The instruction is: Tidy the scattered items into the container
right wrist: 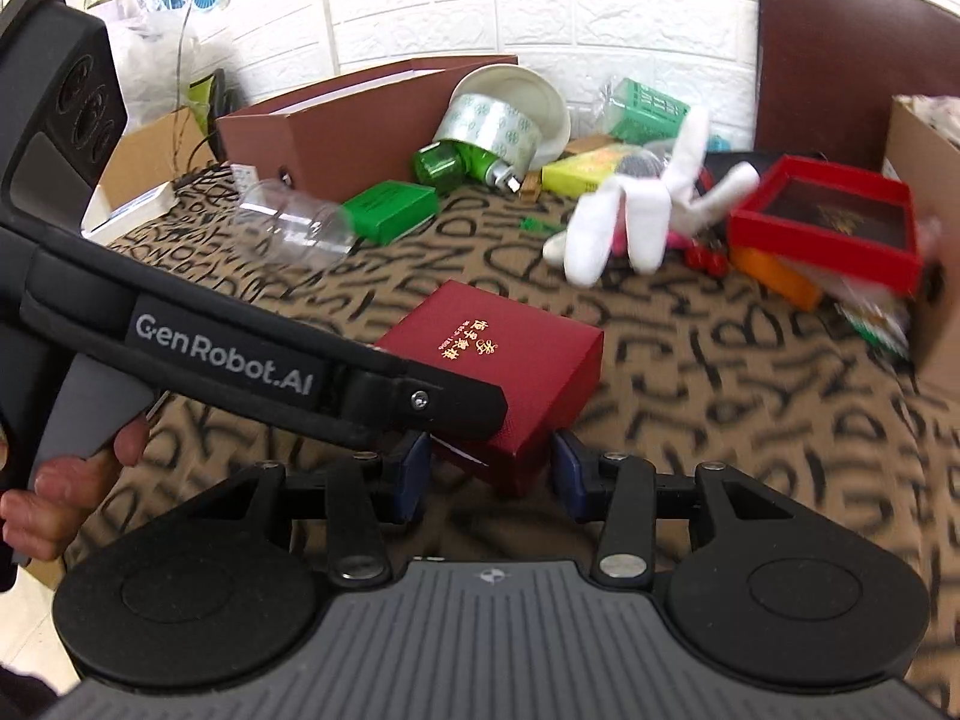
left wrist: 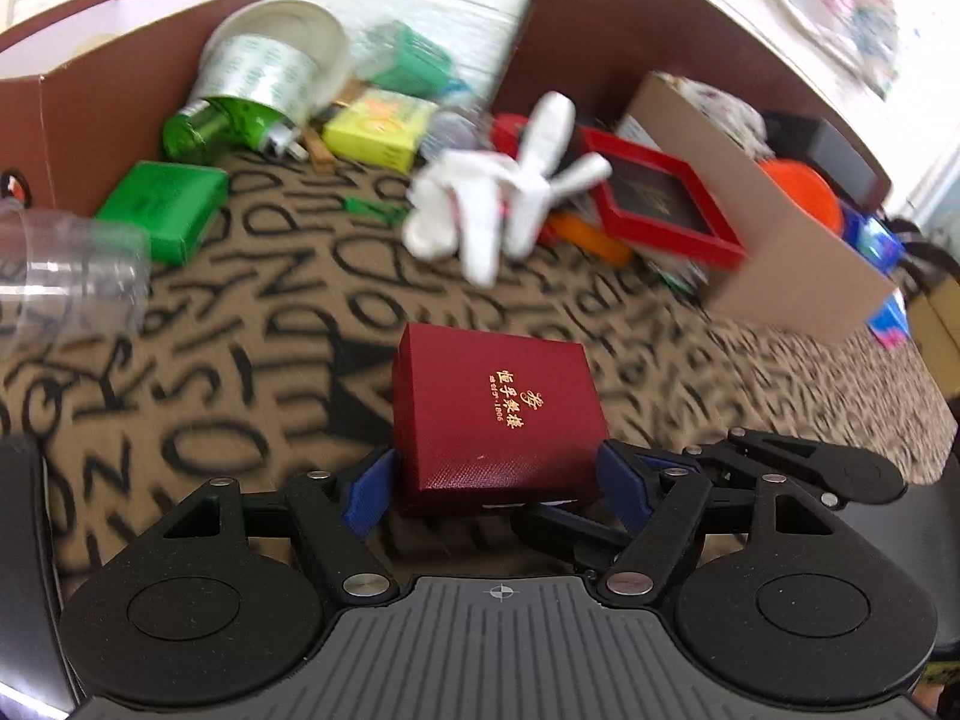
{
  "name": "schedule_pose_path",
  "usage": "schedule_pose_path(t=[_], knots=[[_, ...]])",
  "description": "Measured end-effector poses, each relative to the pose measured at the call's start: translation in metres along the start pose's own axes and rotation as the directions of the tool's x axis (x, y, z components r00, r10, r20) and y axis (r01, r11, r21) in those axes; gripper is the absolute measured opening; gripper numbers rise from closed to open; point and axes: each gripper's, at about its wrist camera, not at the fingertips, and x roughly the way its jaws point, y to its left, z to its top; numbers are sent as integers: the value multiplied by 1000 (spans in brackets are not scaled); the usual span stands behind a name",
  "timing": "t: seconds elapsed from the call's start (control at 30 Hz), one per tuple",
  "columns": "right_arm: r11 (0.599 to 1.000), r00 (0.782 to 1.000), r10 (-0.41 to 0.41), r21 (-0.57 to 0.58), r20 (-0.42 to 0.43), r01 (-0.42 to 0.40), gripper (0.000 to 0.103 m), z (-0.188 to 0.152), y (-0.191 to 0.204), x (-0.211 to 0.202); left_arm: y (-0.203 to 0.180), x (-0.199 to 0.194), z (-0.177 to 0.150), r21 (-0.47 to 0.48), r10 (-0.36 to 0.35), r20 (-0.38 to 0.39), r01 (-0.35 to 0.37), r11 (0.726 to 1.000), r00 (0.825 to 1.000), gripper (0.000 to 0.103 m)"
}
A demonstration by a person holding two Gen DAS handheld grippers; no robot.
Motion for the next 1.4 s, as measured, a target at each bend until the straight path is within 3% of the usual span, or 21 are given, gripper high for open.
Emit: schedule_pose_path(t=[0.1,0.2,0.4,0.63,0.8,1.03,1.17,1.4], knots=[[1000,1000,13,-10,2,-13,51,-11,2,-14,-8,-3,-13,21,-8,-25,8,1000,1000,80],[999,1000,4,-34,17,-3,58,-17,4,-22,-12,-2,-20,51,12,-17,-11,999,1000,82],[999,1000,-17,-31,24,17,62,-15,0,-19,-10,-1,-15,48,26,-10,-26,999,1000,89],[998,1000,-16,-56,23,18,64,-8,-4,-9,-3,4,-8,52,-12,1,12,999,1000,95],[998,1000,5,-65,19,-4,65,-5,-7,-2,-1,7,-3,54,-59,-2,59,997,998,86],[997,1000,28,-66,9,-27,65,-2,-6,1,0,9,-1,47,-64,5,63,997,998,89],[997,999,35,-64,6,-34,65,0,-6,4,3,8,-1,51,-73,6,73,996,997,83],[998,999,48,-47,2,-48,67,1,-9,9,4,10,-1,57,-68,12,67,996,998,87]])
